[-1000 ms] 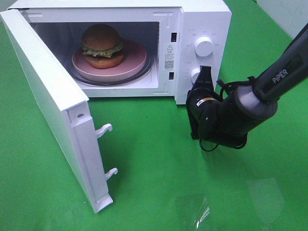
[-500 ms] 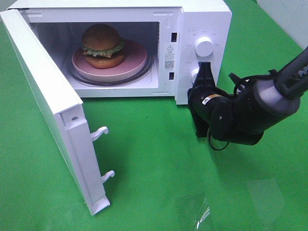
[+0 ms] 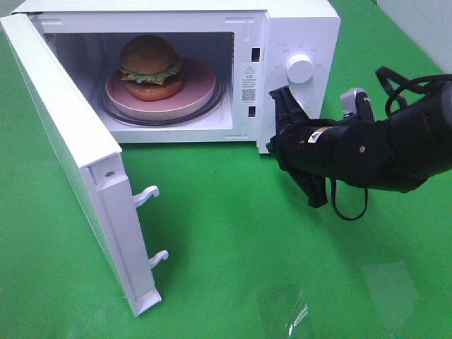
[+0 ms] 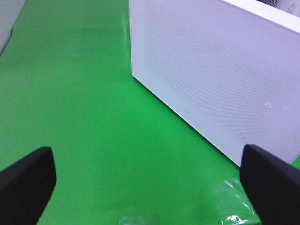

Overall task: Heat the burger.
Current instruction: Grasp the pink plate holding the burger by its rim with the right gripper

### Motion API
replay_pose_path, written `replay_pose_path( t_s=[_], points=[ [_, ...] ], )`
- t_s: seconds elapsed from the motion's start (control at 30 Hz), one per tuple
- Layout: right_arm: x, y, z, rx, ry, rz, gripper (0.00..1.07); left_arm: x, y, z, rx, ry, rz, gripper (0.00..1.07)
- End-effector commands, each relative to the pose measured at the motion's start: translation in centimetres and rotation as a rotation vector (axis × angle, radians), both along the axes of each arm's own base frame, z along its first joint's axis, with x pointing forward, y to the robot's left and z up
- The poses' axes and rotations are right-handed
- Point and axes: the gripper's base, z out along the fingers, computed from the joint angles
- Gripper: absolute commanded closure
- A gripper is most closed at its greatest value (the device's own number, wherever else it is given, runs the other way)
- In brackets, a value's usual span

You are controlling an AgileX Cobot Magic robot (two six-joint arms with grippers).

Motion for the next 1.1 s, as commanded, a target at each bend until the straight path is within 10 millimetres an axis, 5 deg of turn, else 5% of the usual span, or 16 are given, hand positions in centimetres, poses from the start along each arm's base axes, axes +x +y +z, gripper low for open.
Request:
replay_pose_path(
  t_s=[0.03,0.37,0.7,1.1],
  points=[
    [-0.7,0.1,1.1,-0.149,0.026,0.147,1.07,-0.2,-0.1,0.1,-0.009,-0.023,-0.002,0.07],
    [-2.0,-0.2,2.5,-0.411,0.052,0.436,1.07,-0.2,-0.1,0.1,-0.009,-0.023,-0.002,0.07],
    [-1.3,-0.5,4.9,-0.746,0.152,0.857,1.06,-0.2,-0.1,0.1,-0.009,-0.023,-0.002,0.07],
    [-0.6,-0.7,7.5,-1.171,0.060,1.343,1.04,-0.2,-0.1,0.1,-0.009,-0.023,-0.002,0.07]
  ],
)
